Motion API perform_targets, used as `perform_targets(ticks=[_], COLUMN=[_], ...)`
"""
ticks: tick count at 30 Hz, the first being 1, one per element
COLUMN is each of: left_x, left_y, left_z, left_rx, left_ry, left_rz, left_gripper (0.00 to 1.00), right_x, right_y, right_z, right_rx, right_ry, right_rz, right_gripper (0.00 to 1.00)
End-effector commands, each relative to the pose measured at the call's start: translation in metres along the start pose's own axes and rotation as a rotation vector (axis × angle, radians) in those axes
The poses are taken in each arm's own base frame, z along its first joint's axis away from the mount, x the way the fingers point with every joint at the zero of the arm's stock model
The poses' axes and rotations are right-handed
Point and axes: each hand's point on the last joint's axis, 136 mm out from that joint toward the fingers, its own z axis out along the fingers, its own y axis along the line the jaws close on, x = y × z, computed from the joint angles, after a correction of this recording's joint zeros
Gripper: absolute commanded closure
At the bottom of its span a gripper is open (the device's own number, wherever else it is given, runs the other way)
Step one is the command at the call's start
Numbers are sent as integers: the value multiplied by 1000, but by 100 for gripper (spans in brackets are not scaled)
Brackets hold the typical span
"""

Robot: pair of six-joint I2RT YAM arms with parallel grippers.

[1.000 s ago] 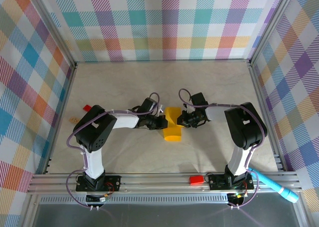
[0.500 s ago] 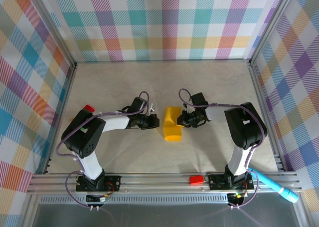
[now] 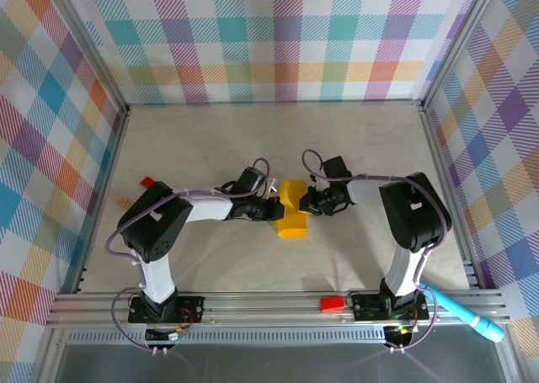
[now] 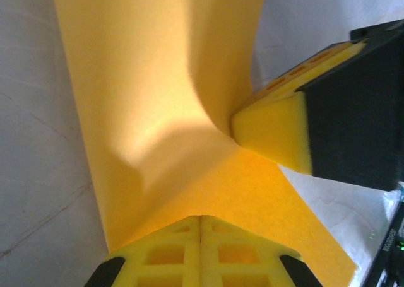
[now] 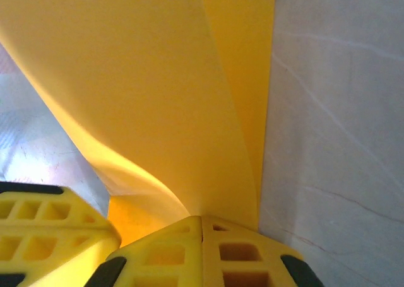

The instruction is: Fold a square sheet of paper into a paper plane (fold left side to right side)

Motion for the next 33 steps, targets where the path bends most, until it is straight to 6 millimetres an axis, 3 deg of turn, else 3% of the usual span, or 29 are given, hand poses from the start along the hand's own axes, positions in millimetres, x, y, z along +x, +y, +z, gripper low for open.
perform_targets(ticks=[1,12,16,24,33], left_x=[-12,7,14,23,26], left_y=[-4,18,23,27,26], left_z=[4,13,13,13,16], left_rx=[0,-78,-95,-106,-100], left_ry=[-28,18,34,54,66], left_rz=[6,-14,-29,-34,-32], left_gripper=[100,100,100,100,100], right_x=[38,33,22,-10,-24], right_y=[-71,-61,-42,17,48], right_z=[12,12,8,-13,1], right_rx=[252,208,135,-51,-137], right_ry=[96,88,54,-67,-62], right_rz=[110,92,66,-37,-81], right_gripper=[100,100,100,100,100])
